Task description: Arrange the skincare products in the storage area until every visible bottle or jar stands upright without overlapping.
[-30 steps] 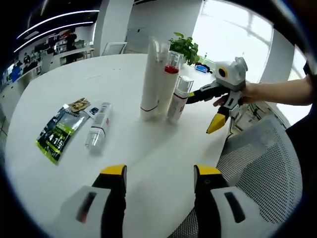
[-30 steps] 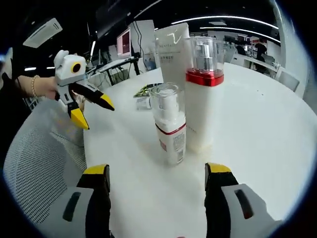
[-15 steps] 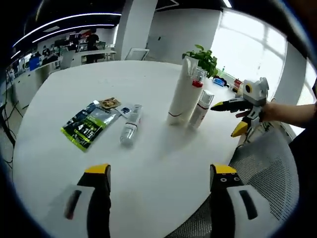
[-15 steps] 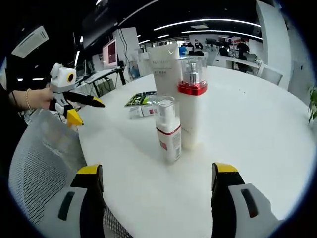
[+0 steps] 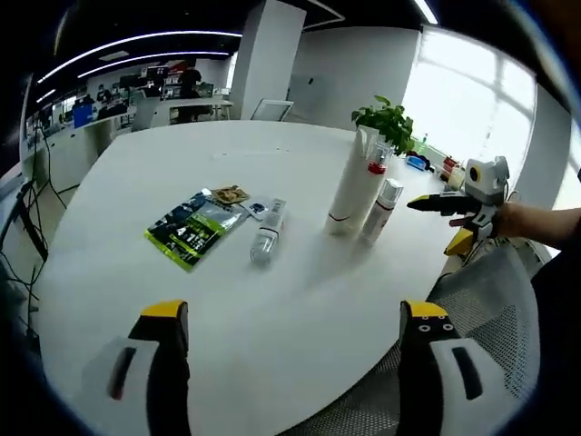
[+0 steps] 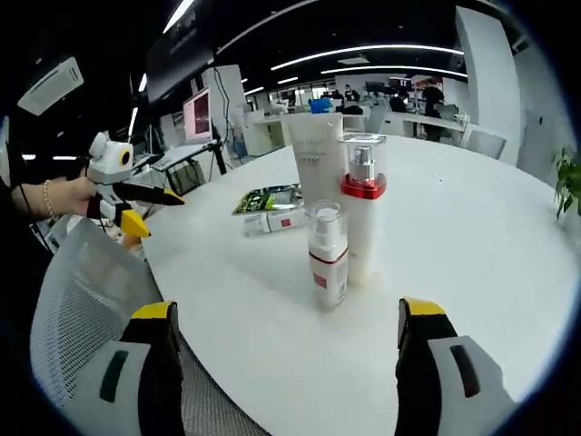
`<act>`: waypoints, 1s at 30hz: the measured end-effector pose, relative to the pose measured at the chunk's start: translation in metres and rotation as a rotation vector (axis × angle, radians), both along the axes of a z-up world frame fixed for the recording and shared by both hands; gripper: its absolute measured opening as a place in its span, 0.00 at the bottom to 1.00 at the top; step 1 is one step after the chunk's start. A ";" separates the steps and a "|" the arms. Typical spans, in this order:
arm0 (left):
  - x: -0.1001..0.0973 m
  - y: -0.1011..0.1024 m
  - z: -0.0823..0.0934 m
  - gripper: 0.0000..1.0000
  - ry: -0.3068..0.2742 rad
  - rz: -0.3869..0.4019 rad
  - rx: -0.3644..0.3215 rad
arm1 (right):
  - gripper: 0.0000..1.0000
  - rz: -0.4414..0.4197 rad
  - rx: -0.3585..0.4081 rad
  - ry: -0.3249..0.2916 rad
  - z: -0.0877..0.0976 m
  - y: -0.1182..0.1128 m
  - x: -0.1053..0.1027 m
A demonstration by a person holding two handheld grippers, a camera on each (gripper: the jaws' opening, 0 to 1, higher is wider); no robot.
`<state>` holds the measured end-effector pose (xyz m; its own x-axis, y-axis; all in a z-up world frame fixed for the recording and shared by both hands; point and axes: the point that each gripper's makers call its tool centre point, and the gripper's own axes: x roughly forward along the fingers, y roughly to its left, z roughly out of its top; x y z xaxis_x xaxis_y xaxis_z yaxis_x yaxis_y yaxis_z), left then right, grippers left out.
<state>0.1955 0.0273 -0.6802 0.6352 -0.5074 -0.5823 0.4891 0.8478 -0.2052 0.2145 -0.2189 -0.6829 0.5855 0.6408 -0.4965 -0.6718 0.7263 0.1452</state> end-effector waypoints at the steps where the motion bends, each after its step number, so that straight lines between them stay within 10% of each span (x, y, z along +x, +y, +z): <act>1: 0.000 0.001 0.000 0.89 -0.001 0.003 0.001 | 1.00 -0.017 0.015 -0.007 0.003 0.001 0.001; 30: 0.002 -0.007 -0.010 0.92 0.048 -0.035 0.035 | 1.00 -0.063 -0.053 0.007 -0.010 0.002 -0.006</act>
